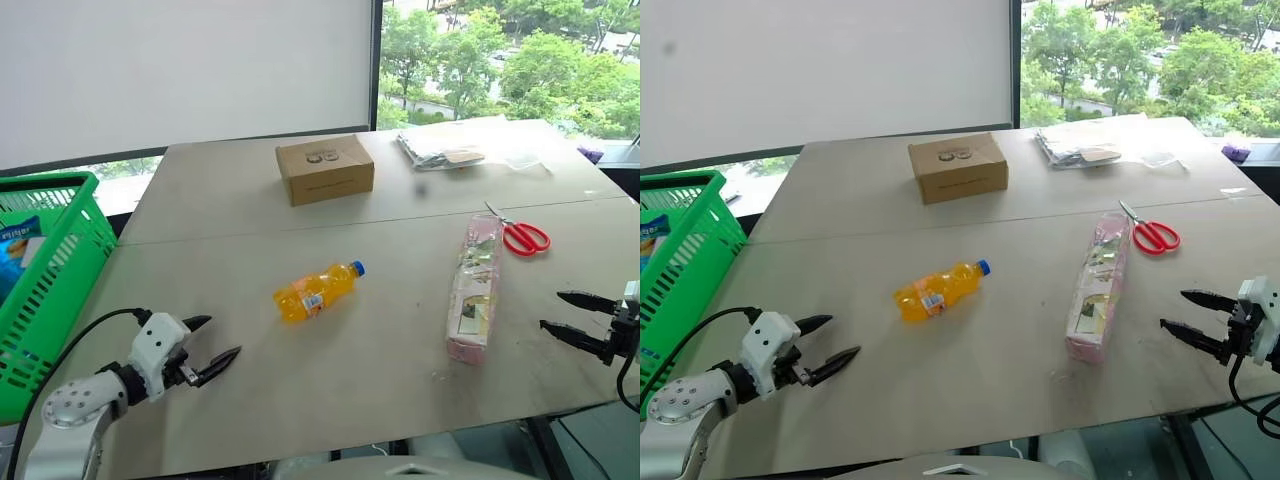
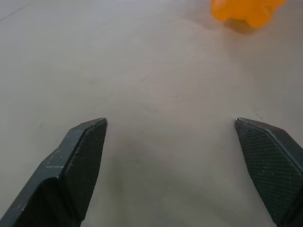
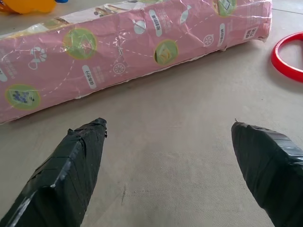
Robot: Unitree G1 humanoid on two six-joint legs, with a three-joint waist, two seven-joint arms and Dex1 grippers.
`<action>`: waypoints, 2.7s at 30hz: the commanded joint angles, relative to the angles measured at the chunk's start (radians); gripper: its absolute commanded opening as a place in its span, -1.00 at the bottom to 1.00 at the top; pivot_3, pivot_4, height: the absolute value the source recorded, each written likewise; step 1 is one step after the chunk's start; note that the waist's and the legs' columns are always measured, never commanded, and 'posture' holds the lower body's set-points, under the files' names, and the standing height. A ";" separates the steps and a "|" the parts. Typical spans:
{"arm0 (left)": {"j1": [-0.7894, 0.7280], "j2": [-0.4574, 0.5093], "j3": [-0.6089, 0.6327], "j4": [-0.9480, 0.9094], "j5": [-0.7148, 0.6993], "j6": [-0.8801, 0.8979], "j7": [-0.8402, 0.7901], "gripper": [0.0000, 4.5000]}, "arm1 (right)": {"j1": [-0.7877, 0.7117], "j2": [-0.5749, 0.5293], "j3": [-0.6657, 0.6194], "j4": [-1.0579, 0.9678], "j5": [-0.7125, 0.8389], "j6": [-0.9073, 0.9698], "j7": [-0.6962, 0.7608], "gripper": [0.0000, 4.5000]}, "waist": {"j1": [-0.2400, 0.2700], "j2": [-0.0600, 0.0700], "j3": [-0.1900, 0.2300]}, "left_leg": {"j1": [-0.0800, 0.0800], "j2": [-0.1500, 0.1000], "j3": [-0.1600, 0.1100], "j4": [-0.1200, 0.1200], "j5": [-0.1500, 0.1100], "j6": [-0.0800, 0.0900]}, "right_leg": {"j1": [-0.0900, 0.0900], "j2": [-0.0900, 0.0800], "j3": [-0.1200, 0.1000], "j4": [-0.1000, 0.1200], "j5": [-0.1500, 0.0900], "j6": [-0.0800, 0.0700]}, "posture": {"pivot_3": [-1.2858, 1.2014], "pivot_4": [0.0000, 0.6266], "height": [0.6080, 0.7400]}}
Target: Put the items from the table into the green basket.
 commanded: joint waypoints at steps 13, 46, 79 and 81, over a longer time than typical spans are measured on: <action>-0.099 0.025 0.001 0.014 0.007 0.024 0.018 0.99 | -0.033 0.044 -0.024 -0.059 0.021 -0.083 -0.012 1.00 | 0.000 -0.007 0.006 | 0.003 0.003 0.005 -0.001 0.000 0.000 | 0.000 0.001 0.005 0.001 0.000 0.000 | 0.06 -0.95 0.76; -0.488 0.026 -0.420 -0.152 0.126 0.357 0.103 0.99 | -0.042 0.013 0.057 -0.916 0.356 0.482 -0.082 1.00 | -0.022 -0.013 0.010 | 0.003 0.003 0.004 -0.001 0.000 0.000 | 0.000 0.008 0.006 0.001 0.000 0.000 | 0.00 -0.93 0.76; -0.781 0.167 0.260 0.102 0.013 0.537 0.512 0.38 | -0.406 0.365 0.331 -0.840 0.239 0.484 -0.349 1.00 | -0.031 -0.025 0.015 | -0.005 0.007 0.003 0.000 -0.002 -0.003 | -0.009 0.007 0.006 0.004 0.006 -0.002 | 0.16 -0.97 0.76; -0.763 0.262 0.300 0.196 0.050 0.503 0.517 0.38 | -0.458 0.415 0.347 -0.824 0.256 0.494 -0.352 1.00 | -0.015 -0.027 0.014 | -0.016 0.008 0.002 0.001 -0.001 -0.005 | -0.020 0.007 0.005 0.005 0.007 -0.002 | 0.18 -0.98 0.76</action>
